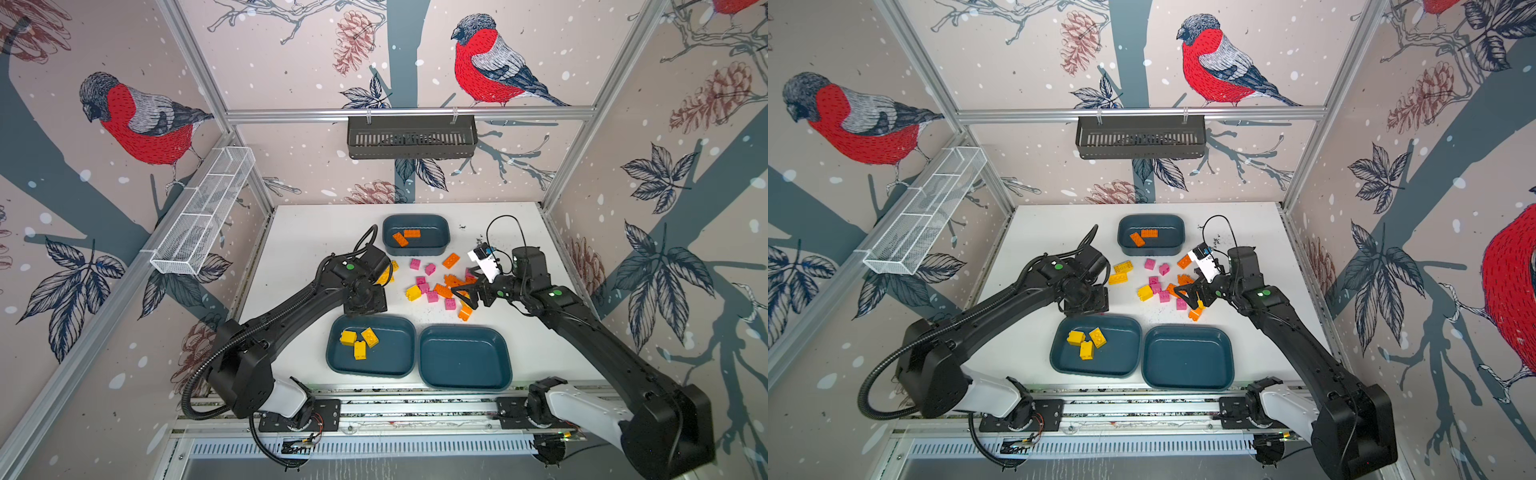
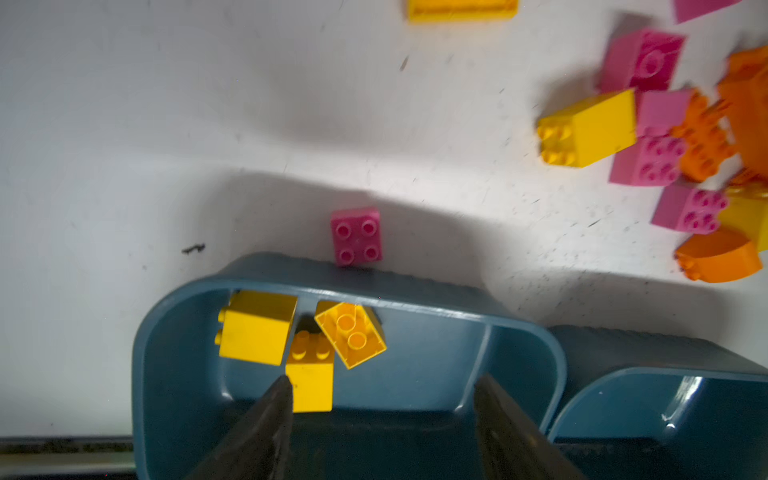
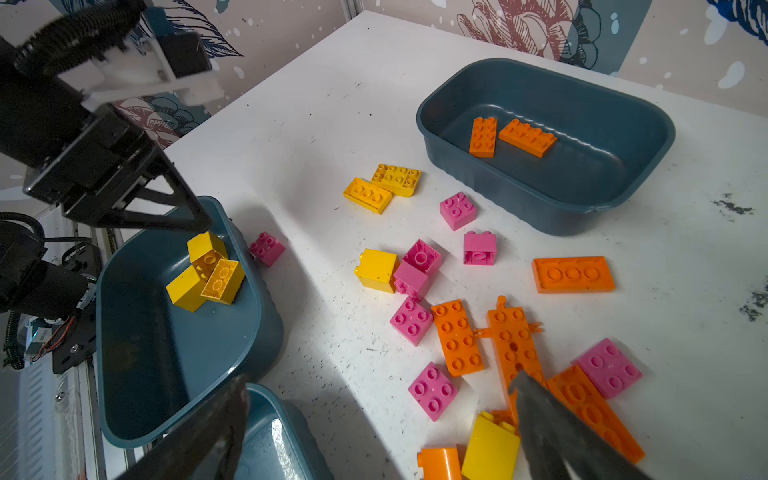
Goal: Sort the legos into containers by color
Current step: 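Carry the tall yellow brick to the nearer teal bin and release, then return the left gripper to the pile and grasp a yellow 2x2 brick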
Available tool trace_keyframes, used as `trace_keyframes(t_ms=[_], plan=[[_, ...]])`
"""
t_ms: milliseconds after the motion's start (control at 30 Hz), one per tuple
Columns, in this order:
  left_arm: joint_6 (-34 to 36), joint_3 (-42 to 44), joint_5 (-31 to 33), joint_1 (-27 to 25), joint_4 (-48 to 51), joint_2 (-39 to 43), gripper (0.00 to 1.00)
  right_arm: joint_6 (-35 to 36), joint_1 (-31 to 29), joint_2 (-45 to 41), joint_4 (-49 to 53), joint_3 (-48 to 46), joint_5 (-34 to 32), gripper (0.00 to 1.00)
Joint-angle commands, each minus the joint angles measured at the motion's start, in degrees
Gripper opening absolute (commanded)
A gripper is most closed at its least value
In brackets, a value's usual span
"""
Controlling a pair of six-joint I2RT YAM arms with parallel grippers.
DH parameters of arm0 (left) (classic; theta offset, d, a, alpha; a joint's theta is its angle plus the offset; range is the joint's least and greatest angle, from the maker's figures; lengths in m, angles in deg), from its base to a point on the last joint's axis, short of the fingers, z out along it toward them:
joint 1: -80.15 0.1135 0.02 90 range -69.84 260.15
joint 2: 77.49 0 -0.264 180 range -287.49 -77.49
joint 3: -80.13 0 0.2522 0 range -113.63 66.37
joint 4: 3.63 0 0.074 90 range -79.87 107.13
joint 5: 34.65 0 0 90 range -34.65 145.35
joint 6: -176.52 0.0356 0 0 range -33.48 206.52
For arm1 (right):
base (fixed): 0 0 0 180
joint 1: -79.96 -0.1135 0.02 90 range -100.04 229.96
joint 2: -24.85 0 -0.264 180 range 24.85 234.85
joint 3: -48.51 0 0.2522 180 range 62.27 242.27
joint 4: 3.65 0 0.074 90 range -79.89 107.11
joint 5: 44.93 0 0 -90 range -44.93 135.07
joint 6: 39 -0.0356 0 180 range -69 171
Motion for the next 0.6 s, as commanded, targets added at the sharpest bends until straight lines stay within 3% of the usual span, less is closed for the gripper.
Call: trace_keyframes(t_ms=[0,100,233,400,567], plan=[[12.93,-5.61,4.69,0.66,-1.57,-3.94,0.74,-0.14,0.06,-0.15,-0.38,0.41,-0.48,0.99],[26.51,-7.96,5.88,1.56,-5.64,-8.17,0.76,0.3,0.22,0.16,-0.1,0.92,-0.59,0.99],[39.61,-7.34,2.94,5.11,-11.36,-12.88,0.78,0.26,0.5,0.07,-0.04,1.09,-0.99,0.99],[48.96,-6.48,-0.5,7.76,-20.04,-17.54,0.78,0.16,0.64,-0.21,0.18,0.9,-1.34,0.99],[55.9,-9.13,-1.98,8.63,-21.43,-23.87,0.76,0.31,0.95,0.07,0.33,0.72,-1.47,0.99]])
